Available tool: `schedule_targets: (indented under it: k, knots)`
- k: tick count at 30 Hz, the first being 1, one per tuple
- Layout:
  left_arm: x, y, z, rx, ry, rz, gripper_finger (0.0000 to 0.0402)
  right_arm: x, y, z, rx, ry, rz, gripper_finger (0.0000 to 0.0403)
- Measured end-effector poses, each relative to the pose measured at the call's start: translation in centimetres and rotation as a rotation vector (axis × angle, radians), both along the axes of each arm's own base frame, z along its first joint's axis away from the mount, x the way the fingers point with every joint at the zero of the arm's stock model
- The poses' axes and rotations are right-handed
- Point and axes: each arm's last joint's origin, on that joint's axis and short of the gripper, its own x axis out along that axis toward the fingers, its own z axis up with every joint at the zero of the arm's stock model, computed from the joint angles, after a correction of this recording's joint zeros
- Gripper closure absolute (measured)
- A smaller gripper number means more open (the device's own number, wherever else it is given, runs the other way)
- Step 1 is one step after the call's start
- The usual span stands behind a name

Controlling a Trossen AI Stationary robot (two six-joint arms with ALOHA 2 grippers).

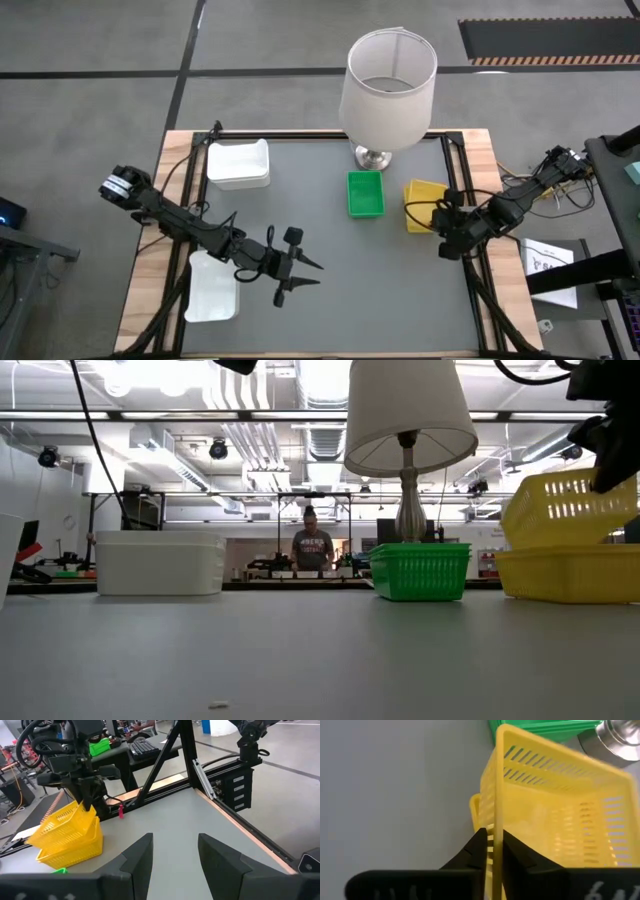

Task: Stack baskets by color
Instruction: Stack the bottom yellow bin on the yellow bin

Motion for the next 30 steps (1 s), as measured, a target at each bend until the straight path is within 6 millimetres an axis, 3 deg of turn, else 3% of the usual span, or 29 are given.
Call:
schedule_targets:
  k: [8, 13, 22, 30]
  knots:
    - [0.0, 0.0, 0.0, 0.000, 0.000, 0.000, 0.0260, 0.0, -0.1, -0.1, -0.010, 0.004, -0.022, 0.0327]
    - [0.0, 0.0, 0.0, -0.008, 0.002, 0.001, 0.0260, -0.1, 0.0, 0.1, 0.005, 0.017, -0.015, 0.0317]
    - [0.0, 0.0, 0.0, 0.008, -0.001, 0.000, 0.0260, 0.2, 0.2, 2.1, 0.045, -0.048, -0.014, 0.0345]
    - [0.2, 0.5, 0.0, 0.026, -0.005, 0.015, 0.0260, 1.9, 1.0, 2.3, 0.056, -0.160, -0.021, 0.0390]
